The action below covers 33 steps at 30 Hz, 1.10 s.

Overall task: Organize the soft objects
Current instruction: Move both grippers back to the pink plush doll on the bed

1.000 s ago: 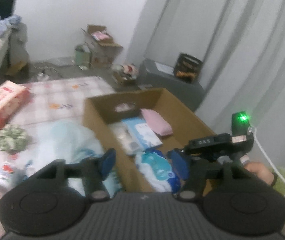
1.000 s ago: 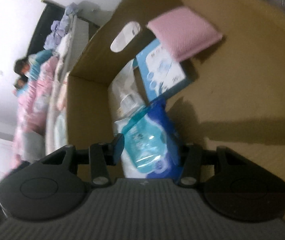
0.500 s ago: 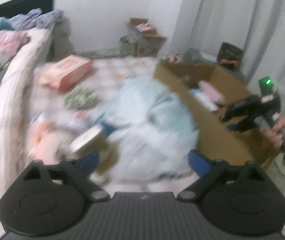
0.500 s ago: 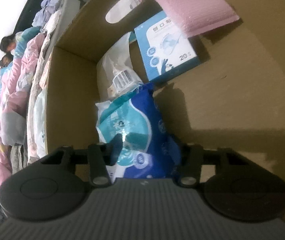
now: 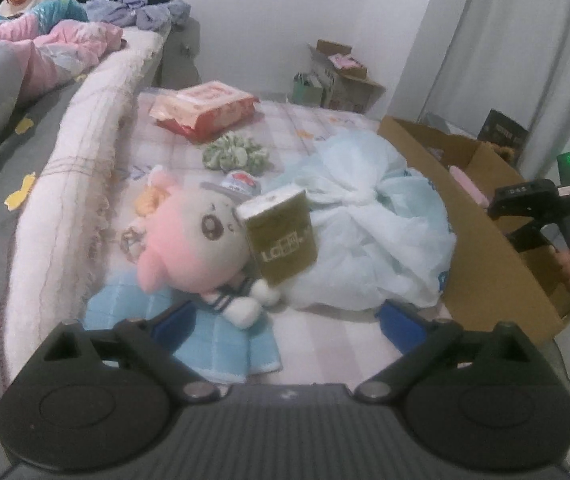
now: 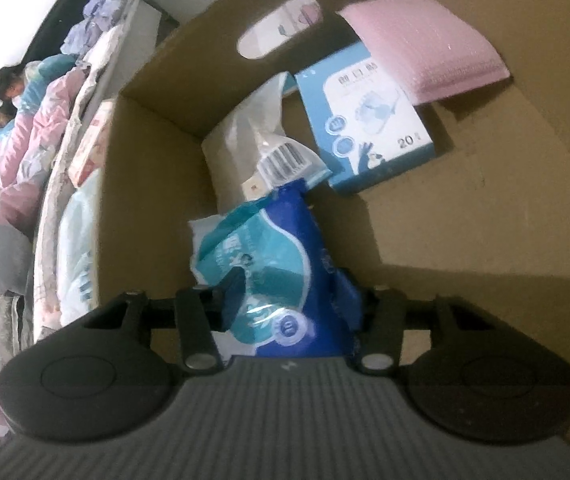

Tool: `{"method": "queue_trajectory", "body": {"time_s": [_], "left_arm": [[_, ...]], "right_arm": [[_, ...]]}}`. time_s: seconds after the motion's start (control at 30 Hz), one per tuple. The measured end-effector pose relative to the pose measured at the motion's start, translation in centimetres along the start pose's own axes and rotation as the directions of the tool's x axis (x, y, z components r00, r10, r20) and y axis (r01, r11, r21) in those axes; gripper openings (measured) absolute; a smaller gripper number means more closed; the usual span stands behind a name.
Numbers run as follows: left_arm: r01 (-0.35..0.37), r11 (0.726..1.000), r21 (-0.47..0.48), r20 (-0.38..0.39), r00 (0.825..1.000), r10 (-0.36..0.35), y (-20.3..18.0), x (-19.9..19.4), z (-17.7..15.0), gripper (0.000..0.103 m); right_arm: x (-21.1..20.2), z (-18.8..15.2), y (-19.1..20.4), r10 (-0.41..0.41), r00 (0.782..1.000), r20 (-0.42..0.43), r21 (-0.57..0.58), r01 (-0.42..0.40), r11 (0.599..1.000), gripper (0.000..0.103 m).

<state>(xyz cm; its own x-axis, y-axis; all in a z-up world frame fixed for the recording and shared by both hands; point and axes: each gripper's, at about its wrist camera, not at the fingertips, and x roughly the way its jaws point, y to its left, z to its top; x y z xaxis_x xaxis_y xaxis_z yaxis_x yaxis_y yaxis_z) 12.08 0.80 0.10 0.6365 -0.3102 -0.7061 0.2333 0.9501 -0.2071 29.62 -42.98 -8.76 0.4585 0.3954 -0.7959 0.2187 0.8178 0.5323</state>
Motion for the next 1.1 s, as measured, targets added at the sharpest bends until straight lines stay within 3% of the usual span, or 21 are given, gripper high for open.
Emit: {"method": "queue_trajectory", "body": {"time_s": [0.27,0.47,0.57,0.77,0.93,1.1], "left_arm": [[0.005,1.000,0.024,0.083,0.997,-0.007,0.5,-1.3,-0.6,0.099],[-0.003,1.000,0.019,0.103,0.995,0.002,1.1,-1.6,-1.3,0.099],[0.000,1.000,-0.003,0.105,0.994,0.000,1.4,-1.4,-1.4,0.099],[-0.071,0.997,0.005,0.111,0.991,0.070,2.0,-0.9,-1.5,0.096],[-0.103,0.995,-0.007,0.118,0.988,0.104,3.3,-0.3,-0.6,0.084],[-0.100,0.994,-0.040,0.090,0.991,0.104,5.1,1.6,0.7,0.078]], "right_arm": [[-6.4,-1.3,1.7,-0.008,0.989,0.151,-0.060,0.017,0.998,0.066],[-10.9,-4.3,5.8,0.136,0.967,0.216,-0.169,-0.100,0.981,0.068],[-10.9,-6.1,8.5,0.226,0.958,0.175,-0.221,-0.186,0.957,0.068],[-7.6,-9.2,14.7,0.382,0.924,0.005,-0.286,-0.365,0.886,0.068],[-4.8,-9.3,21.1,0.412,0.905,-0.109,-0.355,-0.423,0.834,0.067],[0.1,-7.4,27.8,0.364,0.907,-0.211,-0.425,-0.420,0.802,0.065]]}}
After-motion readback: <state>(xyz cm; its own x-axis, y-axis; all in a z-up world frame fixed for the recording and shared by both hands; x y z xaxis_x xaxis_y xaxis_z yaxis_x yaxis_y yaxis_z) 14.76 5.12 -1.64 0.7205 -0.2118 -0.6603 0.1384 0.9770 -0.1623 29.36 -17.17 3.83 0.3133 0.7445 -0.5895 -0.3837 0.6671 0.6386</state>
